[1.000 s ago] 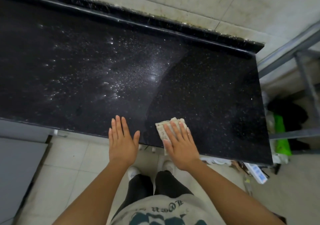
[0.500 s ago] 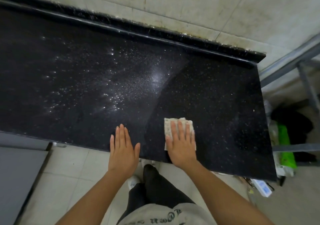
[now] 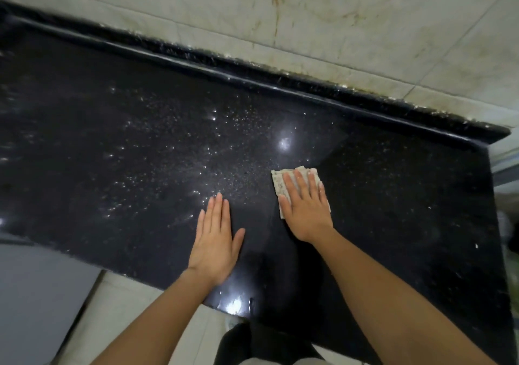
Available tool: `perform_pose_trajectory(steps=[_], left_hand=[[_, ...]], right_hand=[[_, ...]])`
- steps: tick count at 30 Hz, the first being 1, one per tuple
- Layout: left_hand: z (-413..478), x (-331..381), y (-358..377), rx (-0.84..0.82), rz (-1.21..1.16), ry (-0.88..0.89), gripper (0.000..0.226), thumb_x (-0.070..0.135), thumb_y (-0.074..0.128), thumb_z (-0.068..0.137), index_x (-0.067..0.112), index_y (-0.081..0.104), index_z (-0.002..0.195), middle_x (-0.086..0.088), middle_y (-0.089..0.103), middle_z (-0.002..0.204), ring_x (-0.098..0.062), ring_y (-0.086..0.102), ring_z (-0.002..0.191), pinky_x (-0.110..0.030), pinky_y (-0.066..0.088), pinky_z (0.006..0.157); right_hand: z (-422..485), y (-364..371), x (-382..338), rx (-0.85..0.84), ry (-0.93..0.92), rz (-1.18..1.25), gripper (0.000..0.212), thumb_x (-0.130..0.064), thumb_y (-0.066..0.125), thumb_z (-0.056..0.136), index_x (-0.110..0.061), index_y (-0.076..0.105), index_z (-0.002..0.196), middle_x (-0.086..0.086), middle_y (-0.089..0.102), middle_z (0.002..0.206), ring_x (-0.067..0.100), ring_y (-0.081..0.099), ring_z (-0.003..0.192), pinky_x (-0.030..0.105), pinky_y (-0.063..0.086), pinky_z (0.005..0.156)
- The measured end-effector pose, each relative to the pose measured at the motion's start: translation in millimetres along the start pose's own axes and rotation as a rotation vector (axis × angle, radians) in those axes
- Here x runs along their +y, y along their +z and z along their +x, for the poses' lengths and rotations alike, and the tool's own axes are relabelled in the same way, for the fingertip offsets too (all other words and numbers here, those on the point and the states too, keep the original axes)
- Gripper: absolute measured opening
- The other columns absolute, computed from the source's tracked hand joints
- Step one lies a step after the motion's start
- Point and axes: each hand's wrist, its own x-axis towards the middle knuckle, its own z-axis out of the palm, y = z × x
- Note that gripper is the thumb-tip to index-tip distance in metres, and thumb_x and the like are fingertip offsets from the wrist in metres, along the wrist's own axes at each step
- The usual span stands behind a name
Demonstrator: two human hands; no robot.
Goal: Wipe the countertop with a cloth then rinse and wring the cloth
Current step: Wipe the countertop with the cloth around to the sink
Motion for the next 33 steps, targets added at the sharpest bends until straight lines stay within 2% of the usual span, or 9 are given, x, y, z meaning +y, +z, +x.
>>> perform_pose_trajectory(steps=[3, 7, 13, 21, 24, 26, 27, 30, 33], left_hand=[[54, -4, -14, 0.023, -0.05, -0.095, 0.08, 0.057, 0.0, 0.088, 0.004, -0.008, 0.148, -0.005, -0.02, 0.155, -0.018, -0.024, 0.142, -0.032, -0.018, 0.113], [109, -12, -22, 0.006, -0.046, -0.179, 0.072, 0.047, 0.018, 0.098, 0.002, -0.007, 0.149, -0.013, -0.015, 0.157, -0.024, -0.019, 0.144, -0.037, -0.013, 0.116], [172, -38, -36, -0.011, -0.006, -0.261, 0.074, 0.049, 0.019, 0.098, 0.001, -0.005, 0.149, -0.017, -0.014, 0.157, -0.027, -0.015, 0.145, -0.038, -0.012, 0.116], [204, -50, -47, -0.122, -0.038, -0.318, 0.079, 0.053, 0.017, 0.097, -0.001, -0.009, 0.148, -0.018, -0.018, 0.156, -0.027, -0.018, 0.144, -0.038, -0.012, 0.117], [214, -51, -48, -0.161, -0.046, -0.312, 0.082, 0.055, 0.017, 0.096, -0.001, -0.012, 0.147, -0.018, -0.022, 0.155, -0.026, -0.021, 0.143, -0.038, -0.012, 0.117], [217, -53, -49, -0.2, -0.039, -0.313, 0.083, 0.056, 0.016, 0.095, -0.001, -0.014, 0.147, -0.018, -0.023, 0.154, -0.027, -0.022, 0.143, -0.038, -0.012, 0.117], [218, -54, -50, -0.223, -0.039, -0.314, 0.083, 0.057, 0.016, 0.095, 0.0, -0.016, 0.146, -0.018, -0.024, 0.154, -0.027, -0.023, 0.142, -0.039, -0.012, 0.117], [219, -55, -52, -0.283, -0.055, -0.315, 0.083, 0.057, 0.014, 0.095, 0.001, -0.02, 0.145, -0.017, -0.029, 0.152, -0.026, -0.027, 0.141, -0.039, -0.013, 0.117], [220, -55, -53, -0.326, -0.061, -0.315, 0.082, 0.057, 0.012, 0.095, 0.001, -0.024, 0.143, -0.016, -0.033, 0.15, -0.026, -0.031, 0.139, -0.038, -0.014, 0.116]], right_hand=[[29, -11, 5, 0.018, -0.006, 0.007, 0.056, -0.047, 0.009, 0.102, -0.031, -0.018, 0.149, -0.005, -0.024, 0.158, 0.018, -0.03, 0.142, 0.038, -0.02, 0.115], [71, -24, 11, 0.042, -0.017, -0.003, 0.057, -0.048, 0.007, 0.101, -0.031, -0.018, 0.149, -0.005, -0.025, 0.158, 0.02, -0.031, 0.142, 0.039, -0.019, 0.116], [132, -46, 19, 0.007, -0.021, -0.007, 0.058, -0.051, 0.006, 0.101, -0.031, -0.019, 0.149, -0.005, -0.027, 0.157, 0.021, -0.032, 0.141, 0.039, -0.021, 0.114], [107, -32, 21, 0.044, -0.112, -0.05, 0.056, -0.052, -0.001, 0.097, -0.032, -0.021, 0.146, -0.008, -0.029, 0.152, 0.021, -0.032, 0.141, 0.04, -0.017, 0.117], [76, -18, 41, 0.079, -0.185, -0.155, 0.06, -0.051, -0.001, 0.099, -0.028, 0.001, 0.154, -0.001, -0.005, 0.161, 0.026, -0.01, 0.148, 0.04, -0.003, 0.117], [62, -18, 60, 0.063, -0.139, -0.174, 0.059, -0.051, 0.005, 0.102, -0.026, 0.011, 0.155, 0.001, 0.008, 0.162, 0.026, 0.001, 0.149, 0.041, 0.004, 0.116], [59, -19, 69, 0.062, -0.096, -0.182, 0.06, -0.053, 0.001, 0.1, -0.028, 0.007, 0.154, 0.001, 0.005, 0.162, 0.025, -0.003, 0.149, 0.04, 0.003, 0.116], [58, -28, 94, 0.102, 0.075, -0.108, 0.063, -0.062, -0.02, 0.086, -0.039, -0.022, 0.145, -0.009, -0.025, 0.157, 0.017, -0.029, 0.143, 0.034, -0.015, 0.117], [68, -39, 108, 0.144, 0.299, 0.017, 0.058, -0.057, -0.001, 0.095, -0.04, -0.015, 0.148, -0.009, -0.02, 0.159, 0.017, -0.025, 0.145, 0.035, -0.014, 0.117]])
